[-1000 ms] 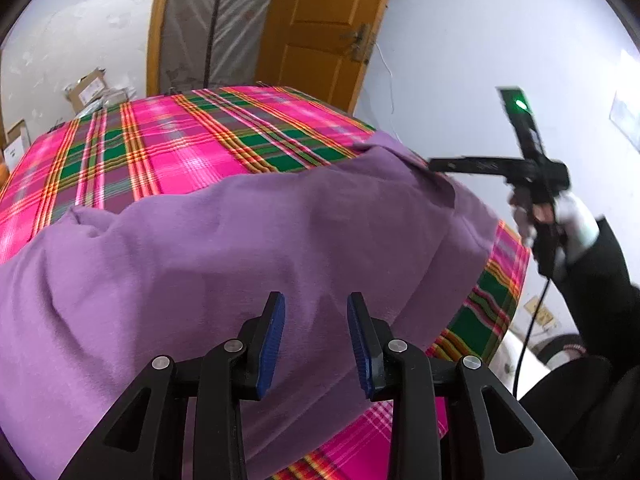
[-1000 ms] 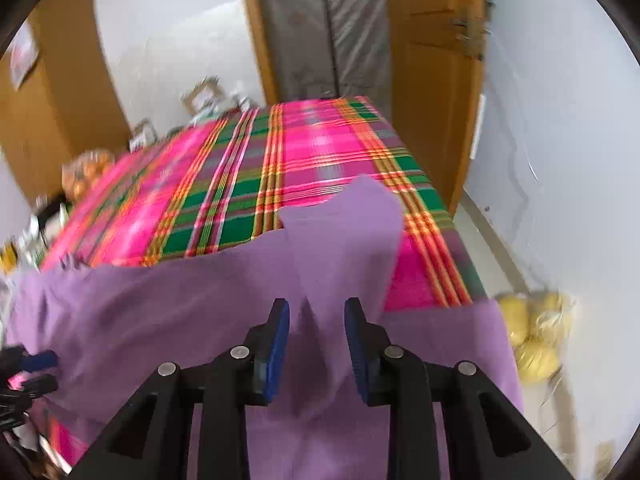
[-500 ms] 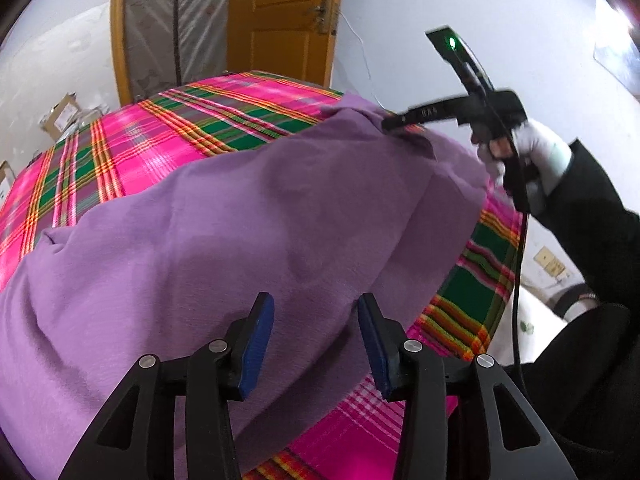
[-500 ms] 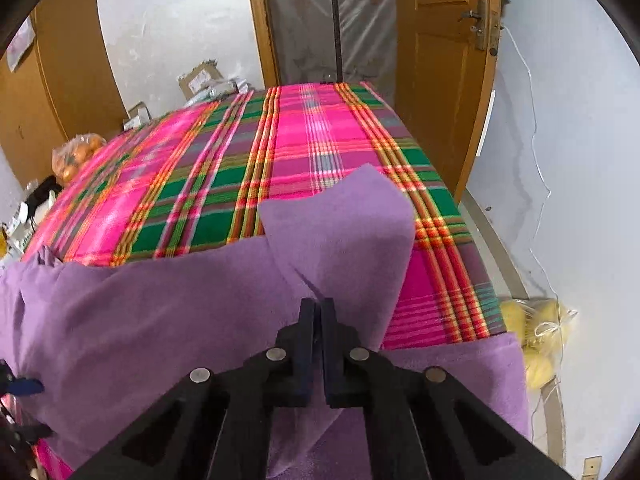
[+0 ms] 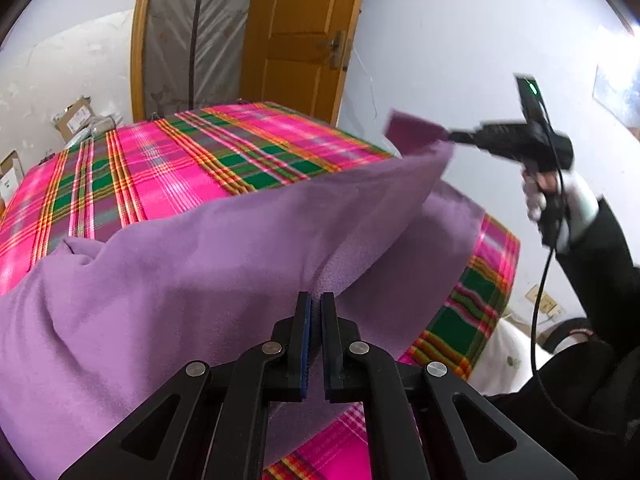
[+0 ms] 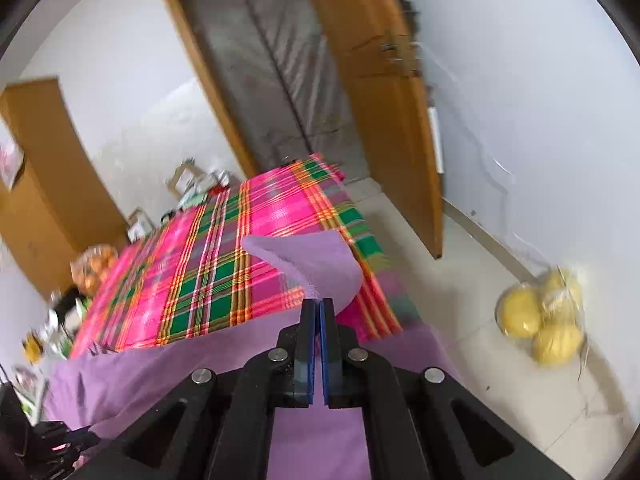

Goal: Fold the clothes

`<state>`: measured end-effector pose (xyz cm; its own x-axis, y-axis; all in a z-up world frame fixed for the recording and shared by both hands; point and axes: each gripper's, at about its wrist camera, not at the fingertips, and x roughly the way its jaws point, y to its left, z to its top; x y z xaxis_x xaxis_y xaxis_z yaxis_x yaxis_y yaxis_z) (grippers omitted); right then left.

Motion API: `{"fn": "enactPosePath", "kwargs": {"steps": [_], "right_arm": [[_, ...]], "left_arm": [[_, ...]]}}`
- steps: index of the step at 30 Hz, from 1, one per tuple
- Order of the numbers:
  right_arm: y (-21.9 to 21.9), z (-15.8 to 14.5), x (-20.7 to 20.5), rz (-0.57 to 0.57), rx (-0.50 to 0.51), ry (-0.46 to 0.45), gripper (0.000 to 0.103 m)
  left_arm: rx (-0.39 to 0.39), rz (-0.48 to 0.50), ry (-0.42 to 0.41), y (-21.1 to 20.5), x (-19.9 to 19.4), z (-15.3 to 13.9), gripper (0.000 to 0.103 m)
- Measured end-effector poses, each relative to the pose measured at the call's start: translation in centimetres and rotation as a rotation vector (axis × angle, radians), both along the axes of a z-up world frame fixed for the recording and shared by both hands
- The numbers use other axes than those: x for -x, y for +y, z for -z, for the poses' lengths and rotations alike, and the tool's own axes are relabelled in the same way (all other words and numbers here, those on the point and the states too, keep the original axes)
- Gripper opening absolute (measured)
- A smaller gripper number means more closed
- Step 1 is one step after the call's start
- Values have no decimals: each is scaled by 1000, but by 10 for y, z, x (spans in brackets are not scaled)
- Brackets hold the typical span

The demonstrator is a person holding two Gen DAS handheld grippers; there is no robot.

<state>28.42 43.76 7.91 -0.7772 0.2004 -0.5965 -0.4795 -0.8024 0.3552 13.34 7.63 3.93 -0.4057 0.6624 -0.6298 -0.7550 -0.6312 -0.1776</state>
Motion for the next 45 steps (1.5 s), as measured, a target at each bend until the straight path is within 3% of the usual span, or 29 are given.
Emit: {"fn": "enactPosePath", "kwargs": {"steps": [7, 8, 11, 12, 17, 26, 27, 28, 31, 35, 40, 45], "right_arm": [[15, 69, -26, 93, 223, -115, 5], [14, 72, -24, 90, 202, -133, 6], [1, 62, -11, 57, 40, -181, 30], [-3, 59, -7, 46, -15, -197, 32], [-25, 45, 17, -19, -275, -278, 32], [-43, 60, 65, -134, -479, -393, 29], [-39, 61, 65, -127, -465, -384, 10], [-30, 59, 62, -105, -425, -358, 3], [-2, 44, 41, -32, -258, -234, 3], [45, 16, -1, 57, 19, 24, 3], [62, 1, -33, 73, 124, 182, 3], [76, 45, -47, 136, 237, 114, 3]], "left_arm": [[36, 44, -48, 7, -4, 17, 5], [41, 45, -54, 8, -4, 19, 5], [40, 40, -67, 8, -3, 22, 5], [39, 36, -69, 8, -2, 23, 5], [33, 17, -82, 8, -1, 26, 5], [31, 10, -96, 9, 1, 27, 5], [31, 11, -95, 9, 1, 27, 5], [29, 12, -93, 8, 1, 25, 5], [11, 11, -81, 6, 1, 18, 5], [-40, 2, -58, -1, 5, 0, 5], [-91, 13, -24, -2, 5, -22, 5], [-37, 58, -60, 10, -4, -4, 5]]}}
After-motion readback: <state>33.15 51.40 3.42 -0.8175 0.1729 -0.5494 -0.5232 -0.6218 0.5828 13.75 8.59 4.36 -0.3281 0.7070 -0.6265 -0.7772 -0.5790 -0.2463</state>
